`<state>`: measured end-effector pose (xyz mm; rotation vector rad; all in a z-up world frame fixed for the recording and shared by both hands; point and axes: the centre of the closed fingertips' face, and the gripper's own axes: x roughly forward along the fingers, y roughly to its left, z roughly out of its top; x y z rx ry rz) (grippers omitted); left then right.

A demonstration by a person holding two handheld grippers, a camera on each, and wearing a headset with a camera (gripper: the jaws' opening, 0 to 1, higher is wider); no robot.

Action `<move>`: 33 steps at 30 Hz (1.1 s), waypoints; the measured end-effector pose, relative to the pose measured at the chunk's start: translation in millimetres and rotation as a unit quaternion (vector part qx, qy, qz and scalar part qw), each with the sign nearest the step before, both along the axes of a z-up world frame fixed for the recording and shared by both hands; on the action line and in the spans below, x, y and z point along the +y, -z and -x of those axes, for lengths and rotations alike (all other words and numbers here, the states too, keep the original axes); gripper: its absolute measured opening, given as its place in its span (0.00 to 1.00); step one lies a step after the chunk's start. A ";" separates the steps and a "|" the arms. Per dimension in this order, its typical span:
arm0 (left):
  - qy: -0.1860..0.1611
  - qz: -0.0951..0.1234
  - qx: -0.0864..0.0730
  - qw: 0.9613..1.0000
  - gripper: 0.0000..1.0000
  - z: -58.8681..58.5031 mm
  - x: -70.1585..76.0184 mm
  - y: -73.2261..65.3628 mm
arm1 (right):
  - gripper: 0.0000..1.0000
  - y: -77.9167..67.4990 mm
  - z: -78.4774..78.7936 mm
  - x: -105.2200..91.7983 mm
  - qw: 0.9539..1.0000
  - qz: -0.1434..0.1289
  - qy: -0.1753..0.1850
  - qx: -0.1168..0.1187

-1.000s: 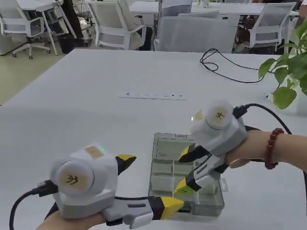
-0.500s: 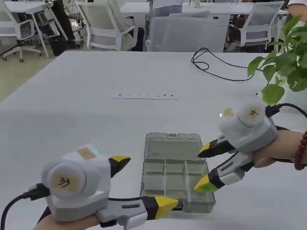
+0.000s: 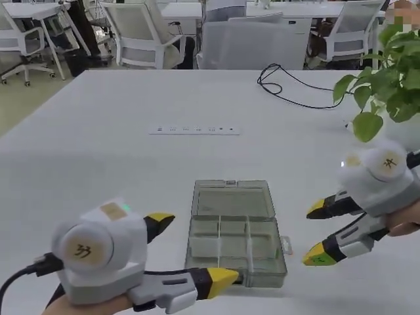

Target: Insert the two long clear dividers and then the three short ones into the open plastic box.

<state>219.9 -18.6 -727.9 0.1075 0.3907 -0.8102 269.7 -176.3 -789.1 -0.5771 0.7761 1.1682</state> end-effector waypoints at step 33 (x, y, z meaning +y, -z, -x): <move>-0.001 -0.022 -0.018 1.000 0.73 3.7 -4.6 -1.0 | 0.45 58.2 17.7 -76.0 0.986 0.144 -0.082 0.026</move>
